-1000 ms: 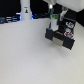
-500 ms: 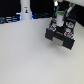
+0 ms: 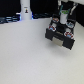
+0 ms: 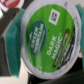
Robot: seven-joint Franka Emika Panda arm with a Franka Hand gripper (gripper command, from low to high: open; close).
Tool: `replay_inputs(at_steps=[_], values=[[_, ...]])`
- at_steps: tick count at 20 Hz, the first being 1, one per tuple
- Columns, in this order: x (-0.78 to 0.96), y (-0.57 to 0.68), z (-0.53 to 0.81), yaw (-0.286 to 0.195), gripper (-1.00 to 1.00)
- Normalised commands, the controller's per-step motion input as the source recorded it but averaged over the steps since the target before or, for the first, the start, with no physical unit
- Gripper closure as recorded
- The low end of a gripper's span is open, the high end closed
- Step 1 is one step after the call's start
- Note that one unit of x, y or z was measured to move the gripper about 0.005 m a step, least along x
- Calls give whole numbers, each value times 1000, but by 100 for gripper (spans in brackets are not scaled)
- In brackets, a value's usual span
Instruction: Open the kcup holder, insert the kcup into the holder, and close the kcup holder
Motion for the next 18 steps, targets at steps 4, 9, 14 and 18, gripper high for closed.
replay_inputs(at_steps=[4,9,14,18], values=[[-86,4,-296,31,100],[88,-58,-146,-4,100],[177,-10,-43,-22,100],[140,-69,-85,-37,100]])
